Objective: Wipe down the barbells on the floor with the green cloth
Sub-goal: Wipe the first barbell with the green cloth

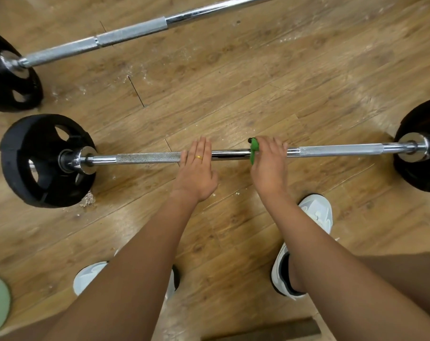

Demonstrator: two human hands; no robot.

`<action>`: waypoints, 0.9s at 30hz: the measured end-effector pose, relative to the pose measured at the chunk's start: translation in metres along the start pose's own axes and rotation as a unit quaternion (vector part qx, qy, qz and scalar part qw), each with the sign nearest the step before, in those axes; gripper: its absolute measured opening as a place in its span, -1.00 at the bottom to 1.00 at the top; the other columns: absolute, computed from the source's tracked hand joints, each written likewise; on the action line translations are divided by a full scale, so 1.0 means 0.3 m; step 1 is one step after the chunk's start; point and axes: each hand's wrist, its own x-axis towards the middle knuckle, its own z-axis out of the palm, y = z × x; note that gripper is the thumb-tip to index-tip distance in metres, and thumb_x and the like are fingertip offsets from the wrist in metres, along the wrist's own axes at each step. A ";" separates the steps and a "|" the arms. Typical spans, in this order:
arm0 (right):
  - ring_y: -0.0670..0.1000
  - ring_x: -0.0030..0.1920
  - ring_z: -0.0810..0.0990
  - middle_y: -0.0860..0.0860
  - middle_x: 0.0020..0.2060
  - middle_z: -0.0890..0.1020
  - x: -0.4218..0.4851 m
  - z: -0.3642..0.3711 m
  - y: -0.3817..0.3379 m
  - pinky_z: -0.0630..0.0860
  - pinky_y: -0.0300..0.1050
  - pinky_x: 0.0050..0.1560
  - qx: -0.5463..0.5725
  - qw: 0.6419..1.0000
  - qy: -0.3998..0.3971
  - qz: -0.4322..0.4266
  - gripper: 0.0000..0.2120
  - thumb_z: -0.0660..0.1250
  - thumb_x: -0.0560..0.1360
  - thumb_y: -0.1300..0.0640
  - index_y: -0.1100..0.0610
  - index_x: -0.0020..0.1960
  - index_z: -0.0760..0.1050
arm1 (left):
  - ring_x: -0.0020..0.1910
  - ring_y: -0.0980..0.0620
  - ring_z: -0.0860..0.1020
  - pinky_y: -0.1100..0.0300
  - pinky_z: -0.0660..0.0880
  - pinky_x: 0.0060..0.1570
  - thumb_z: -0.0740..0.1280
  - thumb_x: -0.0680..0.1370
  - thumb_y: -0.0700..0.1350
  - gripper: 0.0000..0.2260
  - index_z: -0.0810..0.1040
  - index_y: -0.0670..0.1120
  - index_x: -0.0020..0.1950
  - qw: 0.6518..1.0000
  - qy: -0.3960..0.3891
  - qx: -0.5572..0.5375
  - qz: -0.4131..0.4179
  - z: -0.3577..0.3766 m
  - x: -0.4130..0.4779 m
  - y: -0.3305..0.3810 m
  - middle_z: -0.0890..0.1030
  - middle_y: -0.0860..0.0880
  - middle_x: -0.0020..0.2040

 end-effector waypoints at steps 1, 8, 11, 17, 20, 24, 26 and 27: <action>0.19 0.46 0.34 0.09 0.34 0.53 -0.007 0.008 -0.016 0.05 0.12 0.56 0.010 1.000 -0.012 -0.020 -0.62 0.21 0.60 0.30 0.19 0.40 0.45 | 0.62 0.00 -0.26 -0.02 -0.29 0.57 0.07 0.66 -0.05 -0.34 -0.23 -0.13 0.65 1.000 0.001 0.000 0.000 -0.002 0.006 0.000 -0.23 -0.06 0.66; 0.15 0.48 0.32 0.01 0.36 0.53 0.044 0.017 0.019 0.05 0.11 0.56 0.004 0.996 -0.047 -0.080 -0.63 0.22 0.62 0.25 0.11 0.42 0.45 | 0.63 0.02 -0.24 0.00 -0.30 0.54 0.09 0.66 -0.05 -0.34 -0.21 -0.11 0.65 1.000 0.011 -0.008 0.003 -0.007 0.053 -0.014 -0.21 -0.04 0.66; 0.18 0.50 0.30 0.02 0.39 0.51 0.025 0.044 -0.014 0.05 0.13 0.57 -0.014 0.997 -0.013 -0.070 -0.58 0.22 0.60 0.32 0.11 0.44 0.45 | 0.63 0.01 -0.22 -0.01 -0.30 0.54 0.10 0.66 -0.04 -0.33 -0.20 -0.12 0.65 1.000 0.022 -0.010 0.002 -0.002 0.072 -0.014 -0.19 -0.04 0.66; 0.20 0.49 0.31 0.10 0.42 0.47 0.068 0.036 0.029 0.07 0.10 0.58 -0.044 0.990 -0.035 -0.130 -0.39 0.23 0.53 0.41 0.08 0.55 0.32 | 0.63 0.00 -0.21 -0.01 -0.30 0.55 0.09 0.67 -0.03 -0.35 -0.18 -0.13 0.65 1.000 0.025 -0.006 0.005 -0.016 0.101 -0.021 -0.17 -0.05 0.67; 0.19 0.47 0.32 0.10 0.39 0.47 0.075 0.019 0.043 0.05 0.07 0.57 -0.070 0.995 0.007 -0.064 -0.28 0.24 0.48 0.45 0.02 0.57 0.26 | 0.63 0.00 -0.22 -0.01 -0.31 0.55 0.07 0.67 -0.02 -0.36 -0.19 -0.12 0.65 1.000 0.021 -0.007 0.001 -0.027 0.117 -0.020 -0.17 -0.05 0.67; 0.20 0.45 0.34 0.15 0.37 0.48 0.081 0.041 0.008 0.08 0.09 0.56 -0.080 0.990 -0.007 -0.115 -0.34 0.25 0.51 0.43 -0.01 0.53 0.33 | 0.63 -0.02 -0.21 -0.03 -0.29 0.57 0.07 0.68 -0.01 -0.36 -0.19 -0.14 0.66 1.000 0.016 0.000 0.001 -0.043 0.139 -0.018 -0.17 -0.07 0.67; 0.19 0.41 0.38 0.13 0.35 0.51 0.110 0.038 0.017 0.16 0.10 0.53 -0.083 0.986 -0.019 -0.141 -0.41 0.26 0.53 0.37 0.01 0.50 0.38 | 0.63 -0.03 -0.20 -0.03 -0.27 0.57 0.08 0.68 0.00 -0.35 -0.19 -0.14 0.65 1.000 0.011 0.011 0.005 -0.055 0.152 -0.023 -0.16 -0.08 0.67; 0.19 0.38 0.41 0.12 0.32 0.53 0.127 0.032 0.030 0.21 0.10 0.50 -0.082 0.987 -0.018 -0.138 -0.44 0.28 0.52 0.36 0.02 0.48 0.42 | 0.63 -0.03 -0.20 -0.03 -0.26 0.57 0.08 0.68 0.00 -0.35 -0.19 -0.14 0.65 1.000 0.007 0.017 0.009 -0.064 0.159 -0.027 -0.16 -0.08 0.67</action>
